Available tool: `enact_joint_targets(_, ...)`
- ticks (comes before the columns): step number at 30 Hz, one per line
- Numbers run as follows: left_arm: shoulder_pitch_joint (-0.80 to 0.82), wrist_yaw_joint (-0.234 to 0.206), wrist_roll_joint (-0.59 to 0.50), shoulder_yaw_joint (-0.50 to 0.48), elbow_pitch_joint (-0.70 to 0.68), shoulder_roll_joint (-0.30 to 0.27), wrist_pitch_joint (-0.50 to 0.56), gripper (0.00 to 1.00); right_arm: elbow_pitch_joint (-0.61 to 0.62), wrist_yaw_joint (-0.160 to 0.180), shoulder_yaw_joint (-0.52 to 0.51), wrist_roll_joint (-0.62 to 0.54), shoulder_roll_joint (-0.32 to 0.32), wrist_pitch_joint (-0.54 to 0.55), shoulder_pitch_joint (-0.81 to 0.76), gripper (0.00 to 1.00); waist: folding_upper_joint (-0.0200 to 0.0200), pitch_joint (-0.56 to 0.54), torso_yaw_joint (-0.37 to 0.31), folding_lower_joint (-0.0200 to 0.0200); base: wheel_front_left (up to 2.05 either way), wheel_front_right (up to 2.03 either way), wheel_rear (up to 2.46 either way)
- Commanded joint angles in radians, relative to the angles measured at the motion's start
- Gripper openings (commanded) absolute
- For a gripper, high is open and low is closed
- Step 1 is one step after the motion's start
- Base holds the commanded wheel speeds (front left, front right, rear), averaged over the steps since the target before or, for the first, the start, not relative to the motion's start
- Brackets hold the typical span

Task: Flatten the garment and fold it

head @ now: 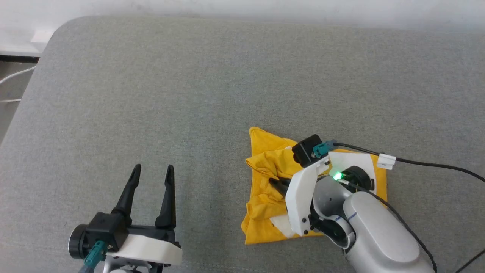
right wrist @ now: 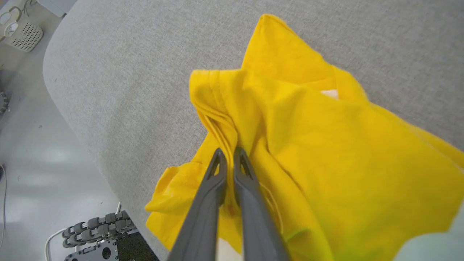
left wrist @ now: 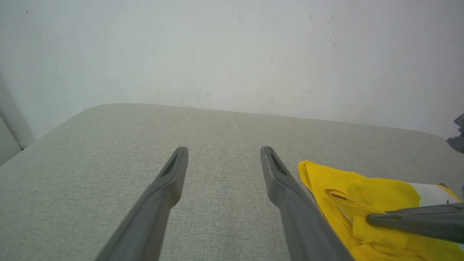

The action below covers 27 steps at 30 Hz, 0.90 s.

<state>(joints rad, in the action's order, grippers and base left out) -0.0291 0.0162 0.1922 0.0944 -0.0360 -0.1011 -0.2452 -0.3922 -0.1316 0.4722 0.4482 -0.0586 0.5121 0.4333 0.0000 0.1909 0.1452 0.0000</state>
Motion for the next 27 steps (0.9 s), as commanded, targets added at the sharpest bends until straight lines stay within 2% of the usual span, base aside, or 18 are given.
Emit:
enact_joint_targets(1,0.016,0.004,0.006,0.001,0.006,0.002,0.003,1.00,-0.027,0.001,-0.004,-0.001,0.004,-0.018,0.023,0.09,0.0000,0.003,0.004,0.0000,0.00,0.00,0.00)
enact_joint_targets(2,0.017,0.003,0.007,0.001,0.007,0.002,0.002,1.00,-0.047,0.001,-0.004,0.001,0.005,-0.029,0.029,0.45,0.0000,0.003,0.004,0.0000,0.00,0.00,0.00)
enact_joint_targets(3,0.018,0.002,0.008,0.001,0.009,0.002,0.002,1.00,-0.064,0.001,-0.007,0.005,0.006,-0.039,0.034,0.98,0.0000,0.003,0.003,0.0000,0.00,0.00,0.00)
enact_joint_targets(6,0.019,0.000,0.010,0.000,0.013,-0.001,0.002,1.00,-0.082,0.001,0.007,0.046,0.008,-0.062,0.050,1.00,0.0000,-0.002,-0.002,0.0000,0.00,0.00,0.00)
enact_joint_targets(10,0.015,-0.004,0.011,-0.002,0.009,-0.010,0.006,1.00,-0.046,0.001,0.038,0.113,0.008,-0.084,0.070,1.00,0.0000,-0.017,-0.022,0.0000,0.00,0.00,0.00)
enact_joint_targets(14,0.005,-0.008,0.013,-0.005,-0.004,-0.017,0.011,1.00,0.023,0.001,-0.006,0.117,0.008,-0.110,0.065,1.00,0.0000,-0.031,-0.043,0.0000,0.00,0.00,0.00)
enact_joint_targets(18,-0.009,-0.013,0.015,-0.007,-0.020,-0.024,0.015,1.00,0.138,0.001,-0.120,0.072,-0.017,-0.152,0.015,1.00,0.0000,-0.040,-0.062,0.0000,0.00,0.00,0.00)
enact_joint_targets(19,-0.009,-0.013,0.015,-0.007,-0.020,-0.024,0.015,1.00,0.138,0.001,-0.120,0.072,-0.017,-0.152,0.015,1.00,0.0000,-0.040,-0.062,0.0000,0.00,0.00,0.00)
enact_joint_targets(21,-0.017,-0.018,0.009,-0.009,-0.041,-0.027,0.009,1.00,0.237,0.001,-0.237,-0.017,-0.050,-0.192,-0.046,1.00,0.0000,-0.038,-0.077,0.0000,0.00,0.00,0.00)
enact_joint_targets(22,-0.017,-0.018,0.009,-0.009,-0.041,-0.027,0.009,1.00,0.237,0.001,-0.237,-0.017,-0.050,-0.192,-0.046,1.00,0.0000,-0.038,-0.077,0.0000,0.00,0.00,0.00)
enact_joint_targets(27,-0.031,-0.021,0.000,-0.006,-0.066,-0.033,0.000,1.00,0.400,0.001,-0.421,-0.143,-0.047,-0.220,-0.195,1.00,0.0000,-0.021,-0.097,0.0000,0.00,0.00,0.00)
